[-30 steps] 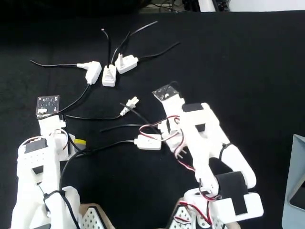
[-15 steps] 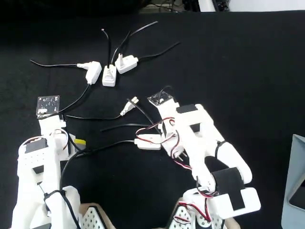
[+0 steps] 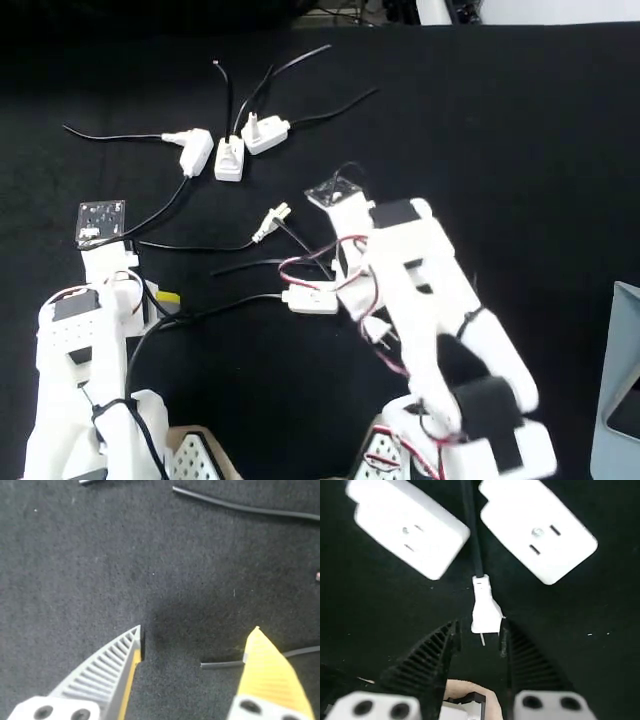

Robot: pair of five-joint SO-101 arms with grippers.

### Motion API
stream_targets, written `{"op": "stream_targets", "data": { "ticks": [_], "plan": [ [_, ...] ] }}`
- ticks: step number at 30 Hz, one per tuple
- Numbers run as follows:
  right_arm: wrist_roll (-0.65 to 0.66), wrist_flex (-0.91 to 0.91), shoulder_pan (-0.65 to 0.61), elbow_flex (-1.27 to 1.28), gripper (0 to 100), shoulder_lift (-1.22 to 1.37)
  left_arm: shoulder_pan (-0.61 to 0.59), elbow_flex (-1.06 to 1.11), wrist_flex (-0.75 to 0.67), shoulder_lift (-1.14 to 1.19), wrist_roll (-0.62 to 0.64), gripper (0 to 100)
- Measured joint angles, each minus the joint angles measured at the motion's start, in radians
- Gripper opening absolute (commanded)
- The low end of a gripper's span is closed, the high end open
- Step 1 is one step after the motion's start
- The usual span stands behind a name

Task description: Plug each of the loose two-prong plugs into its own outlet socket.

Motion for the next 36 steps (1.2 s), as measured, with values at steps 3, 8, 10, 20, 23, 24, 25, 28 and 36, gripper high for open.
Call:
{"op": "stream_targets", "data": {
  "ticks": [3, 8, 10, 20, 23, 24, 25, 28, 36],
  "plan": [
    [-0.002, 0.0, -0.041, 0.077, 13.2, -0.058, 0.0, 0.0, 0.0, 0.0, 0.0, 32],
    [-0.002, -0.077, -0.044, 0.206, 13.2, -0.077, 0.0, 0.0, 0.0, 0.0, 0.0, 32],
    [-0.002, -0.117, -0.046, 0.238, 13.2, -0.072, 0.0, 0.0, 0.0, 0.0, 0.0, 32],
    [0.044, -0.252, 0.035, 0.227, 13.0, 0.054, -0.057, 0.0, 0.0, 0.0, 0.0, 32],
    [0.081, -0.287, 0.069, 0.232, 12.9, 0.071, -0.061, 0.0, 0.0, 0.0, 0.0, 32],
    [0.091, -0.292, 0.077, 0.232, 12.9, 0.072, -0.061, 0.0, 0.0, 0.0, 0.0, 32],
    [0.101, -0.293, 0.086, 0.232, 12.9, 0.074, -0.061, 0.0, 0.0, 0.0, 0.0, 32],
    [0.124, -0.324, 0.123, 0.242, 12.9, 0.091, -0.061, 0.0, 0.0, 0.0, 0.0, 32],
    [0.157, -0.313, 0.144, 0.238, 12.9, 0.1, -0.061, -0.002, 0.0, 0.0, 0.0, 32]
  ]
}}
